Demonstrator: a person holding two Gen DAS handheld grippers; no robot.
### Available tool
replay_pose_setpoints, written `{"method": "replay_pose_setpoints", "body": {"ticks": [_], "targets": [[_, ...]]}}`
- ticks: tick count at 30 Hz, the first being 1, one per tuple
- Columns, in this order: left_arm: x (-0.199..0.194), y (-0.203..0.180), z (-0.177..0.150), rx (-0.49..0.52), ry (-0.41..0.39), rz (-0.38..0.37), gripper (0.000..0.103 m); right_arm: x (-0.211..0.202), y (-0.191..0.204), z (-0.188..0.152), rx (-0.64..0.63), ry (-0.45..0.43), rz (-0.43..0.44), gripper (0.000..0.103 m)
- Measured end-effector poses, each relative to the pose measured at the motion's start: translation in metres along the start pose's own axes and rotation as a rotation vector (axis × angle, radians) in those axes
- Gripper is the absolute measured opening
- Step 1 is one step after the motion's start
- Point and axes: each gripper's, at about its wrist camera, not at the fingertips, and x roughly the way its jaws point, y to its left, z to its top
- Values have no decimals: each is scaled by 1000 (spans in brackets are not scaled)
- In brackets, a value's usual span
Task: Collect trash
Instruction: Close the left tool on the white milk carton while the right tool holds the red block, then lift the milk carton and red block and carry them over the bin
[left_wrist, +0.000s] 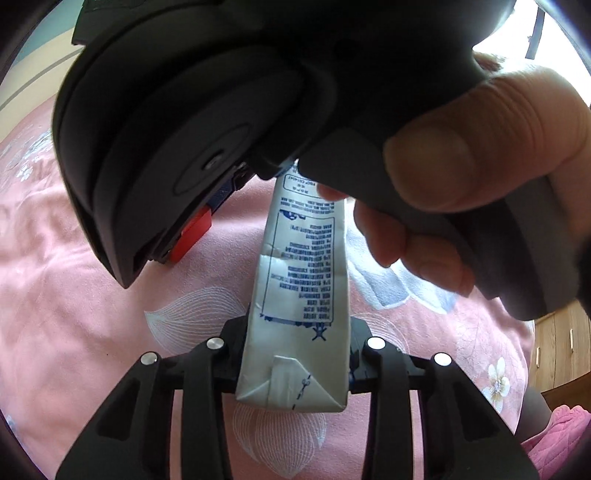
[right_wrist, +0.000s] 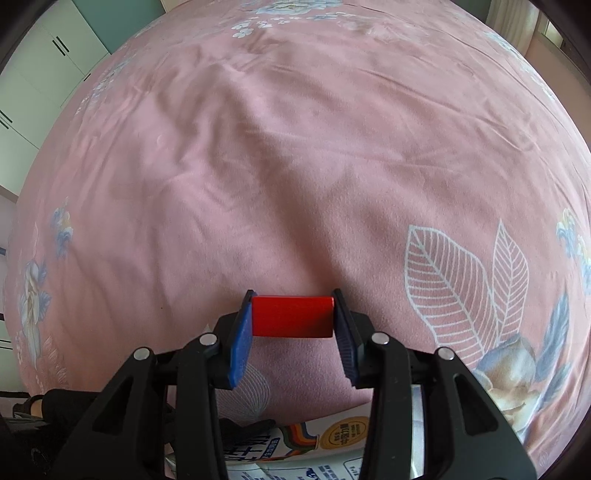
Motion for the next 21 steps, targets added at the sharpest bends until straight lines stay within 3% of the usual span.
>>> {"method": "replay_pose_setpoints", "body": {"ticks": [9, 15, 21], "targets": [[-48, -12, -18, -115, 7, 114, 38, -55, 1, -11, 11, -84, -3, 42], [-109, -20, -40, -155, 59, 300, 38, -109, 8, -25, 14, -136, -27, 42], [-176, -21, -44, -217, 66, 494, 38, -159, 42, -69, -89, -151, -56, 42]]}}
